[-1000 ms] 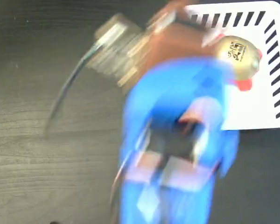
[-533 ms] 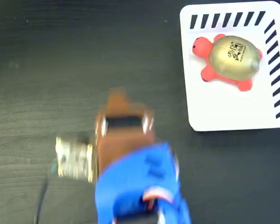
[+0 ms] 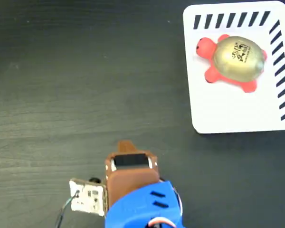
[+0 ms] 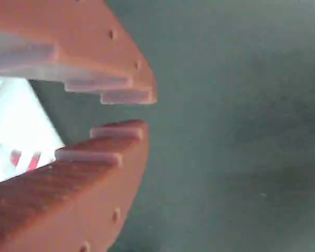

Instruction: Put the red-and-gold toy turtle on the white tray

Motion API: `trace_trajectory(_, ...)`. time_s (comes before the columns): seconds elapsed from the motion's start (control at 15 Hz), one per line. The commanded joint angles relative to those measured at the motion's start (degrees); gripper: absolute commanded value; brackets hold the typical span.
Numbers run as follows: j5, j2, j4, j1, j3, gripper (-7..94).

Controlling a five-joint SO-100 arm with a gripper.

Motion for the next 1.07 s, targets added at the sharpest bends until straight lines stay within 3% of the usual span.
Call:
trace_trajectory(0.0, -0.09, 2.2, 0.88, -0.09, 1.14, 0)
trace_trajectory(1.0, -2.2, 6.59, 2.37, -1.41, 2.11, 0)
